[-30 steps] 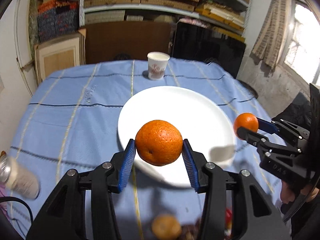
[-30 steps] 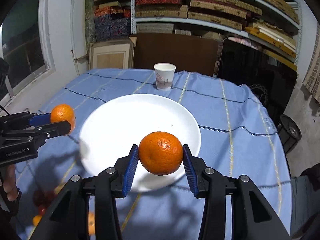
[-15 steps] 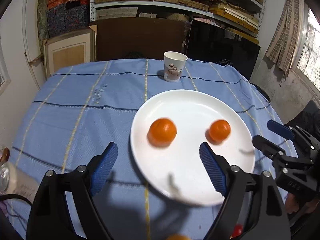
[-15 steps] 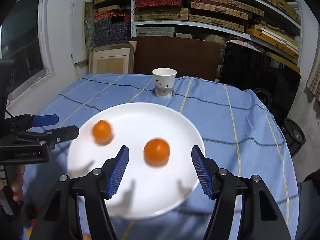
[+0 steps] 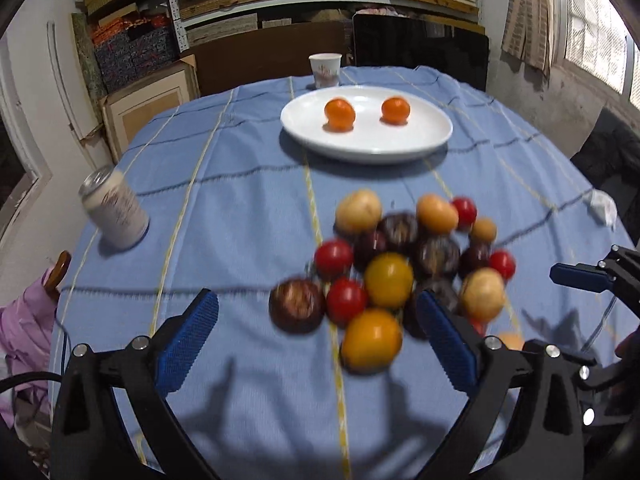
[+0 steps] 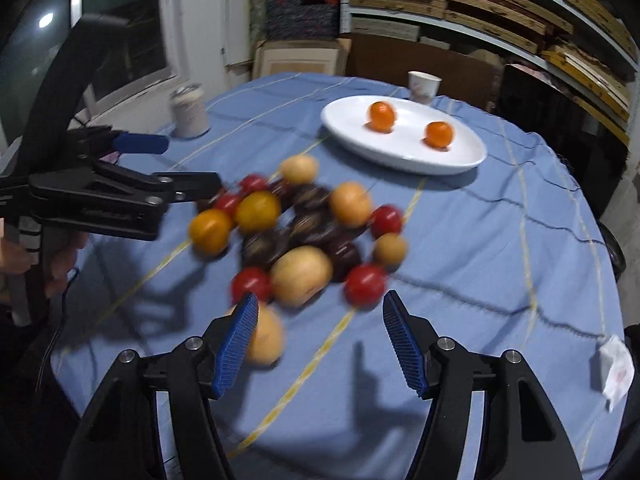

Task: Organize fruits
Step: 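Grasp a pale tan fruit with the right tool while the left tool grasps a yellow-orange fruit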

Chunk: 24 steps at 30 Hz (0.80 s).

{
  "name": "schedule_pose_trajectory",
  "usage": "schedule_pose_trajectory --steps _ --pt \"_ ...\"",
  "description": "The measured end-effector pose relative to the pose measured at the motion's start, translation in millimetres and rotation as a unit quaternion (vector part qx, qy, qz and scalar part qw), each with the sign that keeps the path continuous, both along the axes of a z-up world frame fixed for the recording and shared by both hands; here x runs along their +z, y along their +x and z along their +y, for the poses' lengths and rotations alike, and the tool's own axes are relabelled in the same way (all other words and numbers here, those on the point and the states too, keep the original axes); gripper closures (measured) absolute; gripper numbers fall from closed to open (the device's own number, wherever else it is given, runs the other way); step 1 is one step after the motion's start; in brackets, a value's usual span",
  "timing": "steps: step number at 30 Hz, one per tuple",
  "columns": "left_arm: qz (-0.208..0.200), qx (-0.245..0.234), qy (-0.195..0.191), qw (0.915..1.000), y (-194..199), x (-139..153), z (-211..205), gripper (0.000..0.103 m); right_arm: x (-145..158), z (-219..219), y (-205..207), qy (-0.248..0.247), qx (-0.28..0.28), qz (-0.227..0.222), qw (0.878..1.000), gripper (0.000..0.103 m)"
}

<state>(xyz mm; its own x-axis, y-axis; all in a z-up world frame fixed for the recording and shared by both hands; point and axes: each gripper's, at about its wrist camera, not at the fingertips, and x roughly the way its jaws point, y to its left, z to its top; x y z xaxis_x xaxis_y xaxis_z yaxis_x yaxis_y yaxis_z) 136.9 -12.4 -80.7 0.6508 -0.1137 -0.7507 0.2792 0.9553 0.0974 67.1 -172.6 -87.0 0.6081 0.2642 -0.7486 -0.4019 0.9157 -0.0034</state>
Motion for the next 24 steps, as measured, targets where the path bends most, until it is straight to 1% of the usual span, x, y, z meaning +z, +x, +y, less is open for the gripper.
schedule_pose_trajectory --steps 1,2,4,8,9,10,13,16,18,20,21,22,24 --pt "0.003 0.003 -0.002 1.0 -6.8 -4.1 3.6 0.006 -1.2 4.9 -3.9 -0.002 0.006 -0.001 1.0 0.038" --pt "0.007 0.008 -0.006 0.9999 -10.7 -7.8 8.4 0.006 -5.1 13.5 -6.8 -0.017 0.007 -0.003 1.0 0.038" --pt "0.01 0.019 -0.005 0.9998 -15.1 -12.2 13.4 0.006 -10.7 20.0 -5.4 -0.033 0.0 0.003 0.999 0.038" --pt "0.016 0.019 -0.003 0.9997 -21.3 -16.5 14.9 0.006 -22.7 25.6 1.3 -0.026 -0.008 0.026 0.999 0.039" --pt "0.015 0.019 0.0 0.9997 -21.2 -16.5 14.4 0.006 -25.6 26.0 2.7 -0.023 -0.007 0.03 0.999 0.053" --pt "0.016 0.018 -0.001 0.9997 -20.2 -15.8 13.7 0.006 -27.6 26.8 2.6 -0.021 -0.005 0.034 0.999 0.061" --pt "0.017 0.014 -0.008 0.9997 -20.0 -14.1 10.8 0.006 -26.5 23.4 -4.4 -0.011 0.005 0.02 1.0 0.061" --pt "0.02 0.006 -0.011 0.9997 -18.3 -15.0 4.4 0.006 -23.4 13.9 -13.8 -0.005 0.005 -0.008 1.0 0.061" --pt "0.026 -0.001 -0.014 0.9996 -15.6 -18.7 -1.7 0.006 -21.2 1.6 -16.9 -0.002 -0.007 -0.023 1.0 0.061" --pt "0.029 -0.003 -0.01 0.9995 -13.2 -23.2 -7.4 0.006 -22.1 -12.2 -12.6 0.001 -0.026 -0.02 0.999 0.061" --pt "0.029 -0.003 0.0 0.9996 -11.8 -26.3 -11.1 0.006 -22.7 -19.6 -9.7 0.008 -0.035 -0.015 0.999 0.061" --pt "0.027 -0.002 0.005 0.9996 -10.8 -28.4 -13.1 0.007 -23.0 -24.9 -7.2 0.017 -0.04 -0.01 0.999 0.061" --pt "0.029 0.004 0.01 0.9995 -7.5 -31.7 -14.5 0.019 -23.5 -33.9 -3.7 0.04 -0.043 0.001 0.998 0.061"
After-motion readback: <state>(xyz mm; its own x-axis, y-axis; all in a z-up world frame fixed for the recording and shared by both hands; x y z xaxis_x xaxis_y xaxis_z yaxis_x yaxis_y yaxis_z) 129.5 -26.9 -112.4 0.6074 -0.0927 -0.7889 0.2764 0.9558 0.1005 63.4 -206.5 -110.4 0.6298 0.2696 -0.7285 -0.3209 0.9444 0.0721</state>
